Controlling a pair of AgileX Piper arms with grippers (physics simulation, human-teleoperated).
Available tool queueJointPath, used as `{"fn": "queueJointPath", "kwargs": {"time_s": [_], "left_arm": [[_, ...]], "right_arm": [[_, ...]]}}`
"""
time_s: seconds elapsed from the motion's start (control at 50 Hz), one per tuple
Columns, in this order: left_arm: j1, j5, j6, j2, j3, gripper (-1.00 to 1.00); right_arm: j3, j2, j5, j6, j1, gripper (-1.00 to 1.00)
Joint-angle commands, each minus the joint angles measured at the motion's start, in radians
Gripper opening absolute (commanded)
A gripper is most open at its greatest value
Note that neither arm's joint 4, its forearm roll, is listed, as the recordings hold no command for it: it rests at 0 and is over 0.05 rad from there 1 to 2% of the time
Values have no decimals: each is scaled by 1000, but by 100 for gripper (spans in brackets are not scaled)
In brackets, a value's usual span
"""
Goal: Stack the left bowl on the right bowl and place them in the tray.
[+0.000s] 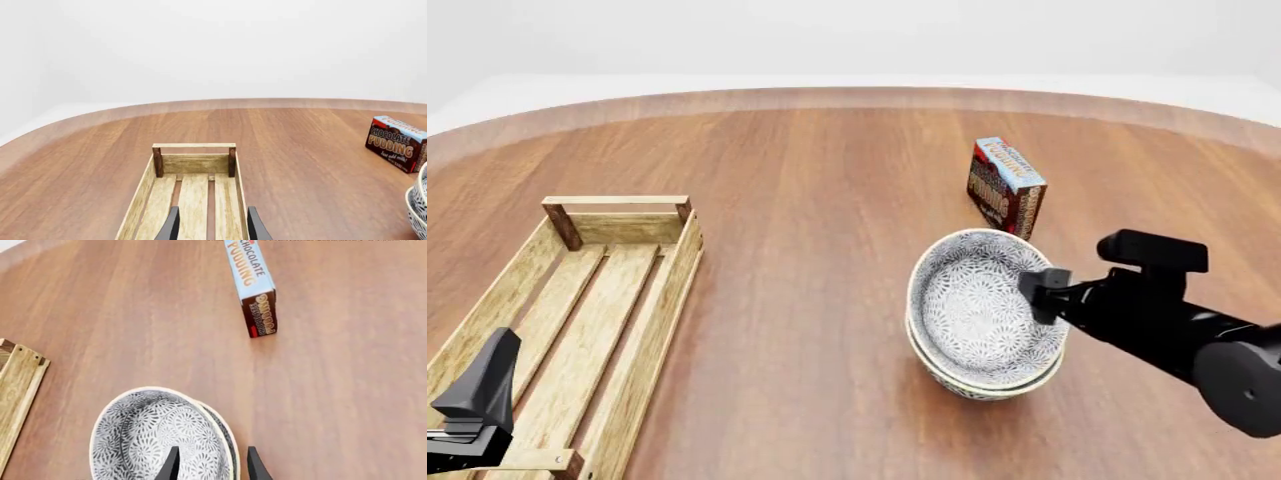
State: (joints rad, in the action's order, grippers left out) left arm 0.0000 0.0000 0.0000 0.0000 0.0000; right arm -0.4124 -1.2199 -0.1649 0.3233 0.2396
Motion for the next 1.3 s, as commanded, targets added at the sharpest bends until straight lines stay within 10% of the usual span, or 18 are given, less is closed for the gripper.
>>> {"fn": "queueJointPath", "kwargs": {"time_s": [0.02,1.26,1.28,1.3], "left_arm": [[0,0,0,0,0,100],[0,0,0,0,0,100],[0,0,0,0,0,100],[0,0,0,0,0,100]], "right_arm": [[8,73,70,-13,-24,100],[178,-356,-414,83,63,100],[177,-365,-422,80,63,-100],[170,-370,-414,77,55,-100]]}}
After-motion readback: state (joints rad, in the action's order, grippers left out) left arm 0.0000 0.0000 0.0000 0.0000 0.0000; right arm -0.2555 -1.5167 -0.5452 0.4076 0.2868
